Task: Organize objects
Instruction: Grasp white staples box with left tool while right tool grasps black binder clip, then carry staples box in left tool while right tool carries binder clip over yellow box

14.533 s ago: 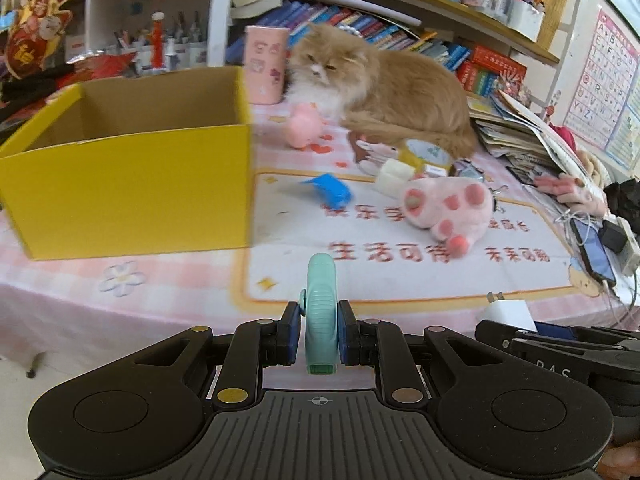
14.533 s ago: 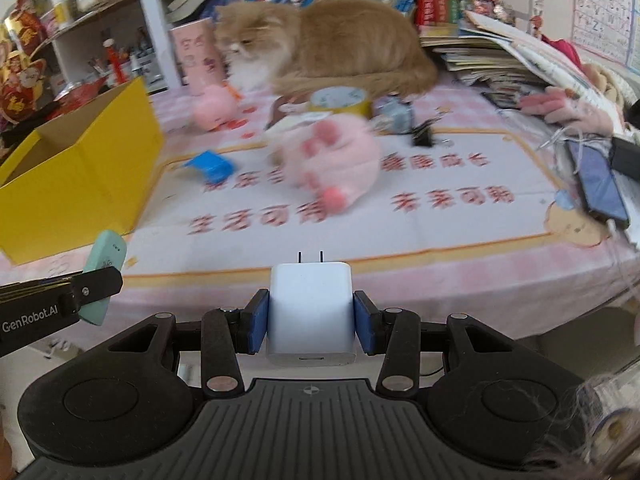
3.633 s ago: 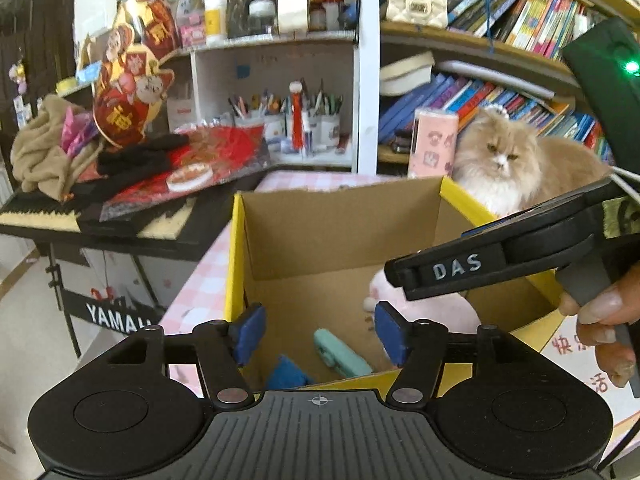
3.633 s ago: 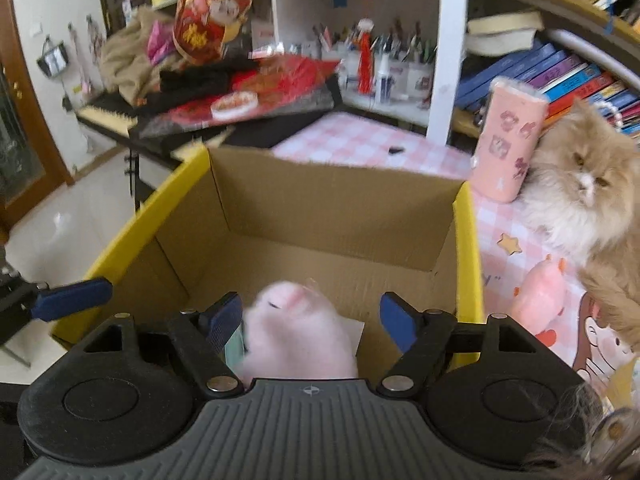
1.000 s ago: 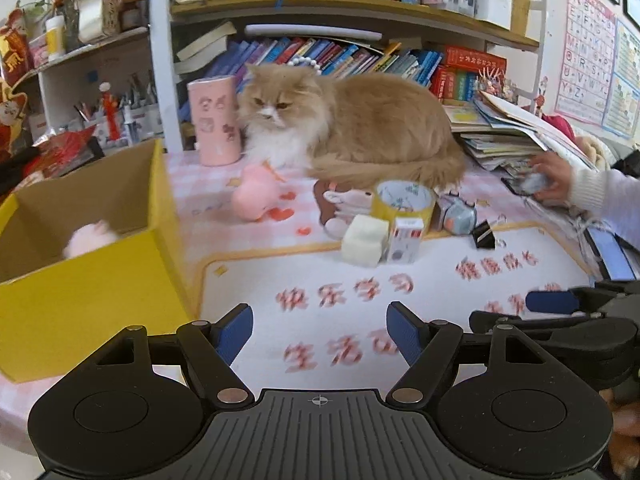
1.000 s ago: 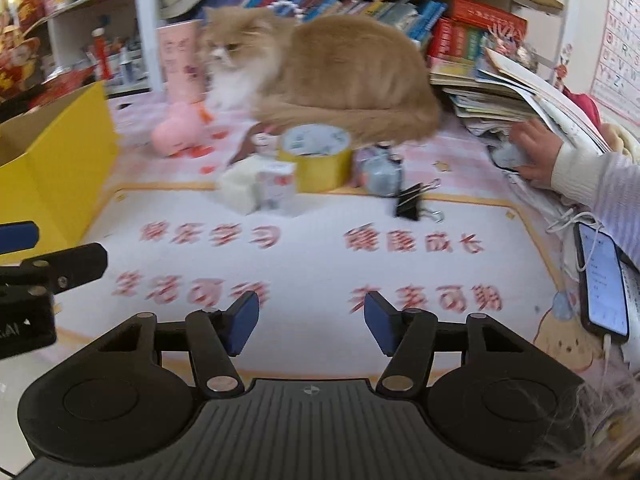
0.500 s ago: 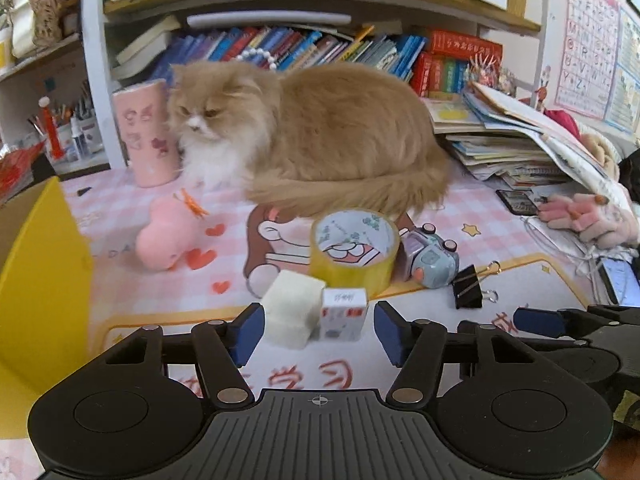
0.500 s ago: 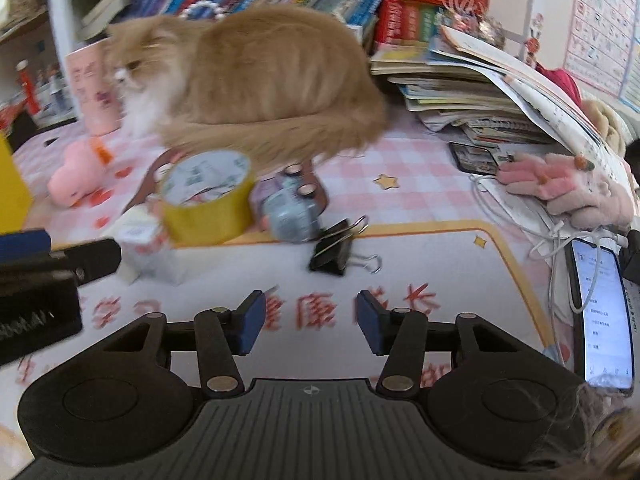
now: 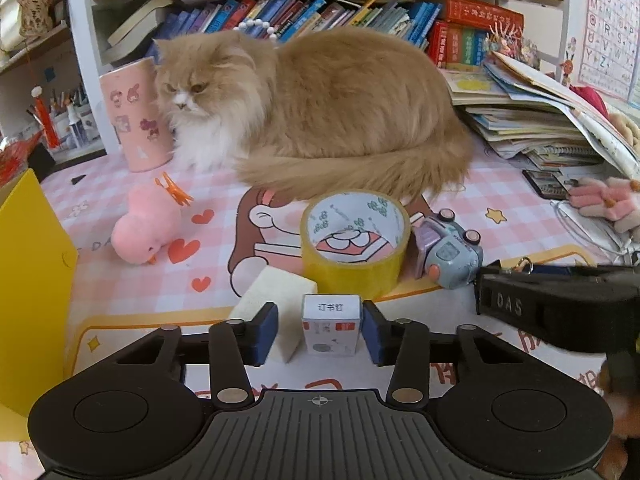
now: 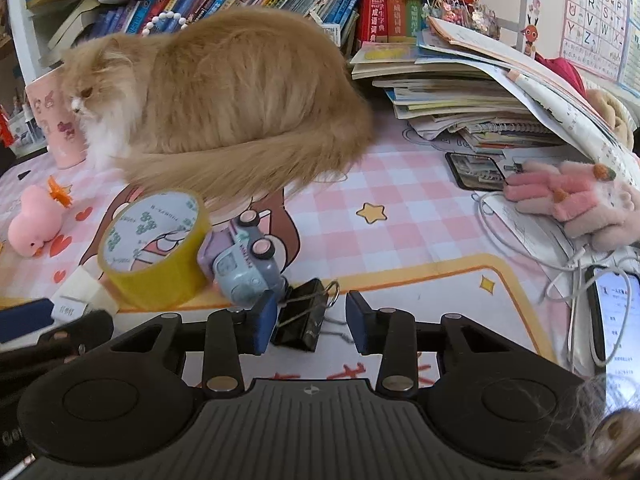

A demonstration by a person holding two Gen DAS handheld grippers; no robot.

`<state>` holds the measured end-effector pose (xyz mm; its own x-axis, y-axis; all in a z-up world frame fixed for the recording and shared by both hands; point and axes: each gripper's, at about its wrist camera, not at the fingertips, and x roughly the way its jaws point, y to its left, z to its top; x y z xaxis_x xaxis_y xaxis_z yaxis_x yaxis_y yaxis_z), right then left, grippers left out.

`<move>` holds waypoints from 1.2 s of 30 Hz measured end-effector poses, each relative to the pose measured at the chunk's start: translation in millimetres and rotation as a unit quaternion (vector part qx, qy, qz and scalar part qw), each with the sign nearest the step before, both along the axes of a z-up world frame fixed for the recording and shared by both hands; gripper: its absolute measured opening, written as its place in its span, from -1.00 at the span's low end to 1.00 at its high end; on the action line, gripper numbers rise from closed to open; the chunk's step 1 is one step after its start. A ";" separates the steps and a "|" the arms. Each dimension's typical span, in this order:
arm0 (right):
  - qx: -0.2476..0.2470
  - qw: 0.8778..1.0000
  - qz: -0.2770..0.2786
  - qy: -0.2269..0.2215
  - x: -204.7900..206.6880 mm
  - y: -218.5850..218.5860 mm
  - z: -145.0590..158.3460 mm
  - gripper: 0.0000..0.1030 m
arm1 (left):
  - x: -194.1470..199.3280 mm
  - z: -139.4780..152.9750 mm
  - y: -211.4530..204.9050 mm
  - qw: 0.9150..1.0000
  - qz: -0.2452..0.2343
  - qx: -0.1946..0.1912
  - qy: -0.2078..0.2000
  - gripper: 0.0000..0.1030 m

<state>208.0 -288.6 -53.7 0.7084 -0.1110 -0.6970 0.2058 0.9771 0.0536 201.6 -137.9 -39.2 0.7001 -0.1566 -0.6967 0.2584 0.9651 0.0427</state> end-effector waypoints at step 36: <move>0.009 0.983 0.182 0.000 -133.1 171.2 44.8 -0.81 | -150.3 38.2 195.0 0.994 0.054 -0.088 -0.017 -0.46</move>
<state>74.9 -117.5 -9.0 0.6988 0.1621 -0.6967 -0.1573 0.9850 0.0714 51.2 57.1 -1.0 0.7426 -0.1962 -0.6403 0.1531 0.9805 -0.1229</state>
